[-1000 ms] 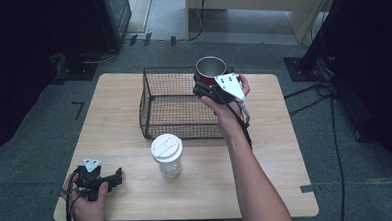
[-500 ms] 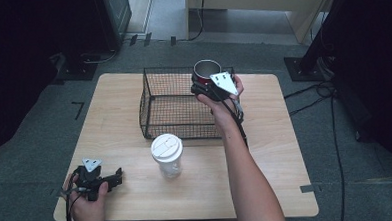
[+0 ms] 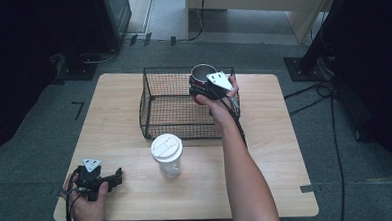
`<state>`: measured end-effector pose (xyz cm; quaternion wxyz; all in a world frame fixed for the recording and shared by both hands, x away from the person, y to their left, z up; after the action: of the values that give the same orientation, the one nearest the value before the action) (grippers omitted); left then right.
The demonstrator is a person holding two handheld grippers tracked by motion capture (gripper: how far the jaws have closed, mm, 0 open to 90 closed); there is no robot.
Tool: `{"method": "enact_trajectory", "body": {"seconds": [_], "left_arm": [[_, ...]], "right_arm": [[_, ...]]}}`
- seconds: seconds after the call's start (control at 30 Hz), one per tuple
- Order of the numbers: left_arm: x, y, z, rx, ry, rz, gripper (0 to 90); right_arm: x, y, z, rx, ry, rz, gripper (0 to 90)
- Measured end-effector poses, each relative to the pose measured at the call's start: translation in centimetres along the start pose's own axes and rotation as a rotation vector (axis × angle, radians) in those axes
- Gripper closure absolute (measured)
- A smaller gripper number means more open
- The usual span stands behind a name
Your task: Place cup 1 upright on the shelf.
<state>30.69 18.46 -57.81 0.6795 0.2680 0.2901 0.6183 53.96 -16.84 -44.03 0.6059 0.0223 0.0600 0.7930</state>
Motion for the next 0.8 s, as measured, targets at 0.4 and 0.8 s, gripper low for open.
{"method": "enact_trajectory", "body": {"seconds": [0.4, 0.8], "left_arm": [[0.0, 0.0, 0.0, 0.000, 0.000, 0.000, 0.1], [0.0, 0.0, 0.0, 0.000, 0.000, 0.000, 0.0]], "right_arm": [[0.0, -0.8, -2.7, 0.117, 0.018, 0.006, 6.4], [-0.3, -1.0, -3.1, 0.194, 0.010, -0.007, 5.5]]}}
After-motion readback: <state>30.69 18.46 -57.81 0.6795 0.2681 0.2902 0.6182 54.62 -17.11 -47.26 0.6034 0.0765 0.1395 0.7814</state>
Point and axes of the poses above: each handheld gripper's, and its own axes: y roughly backward along the jaws, z roughly out of its top, x roughly to its left, the point moved 8 cm from there along -y, roughly forward along the jaws, and after that the axes turned 6 degrees about y, right-handed, at the moved point
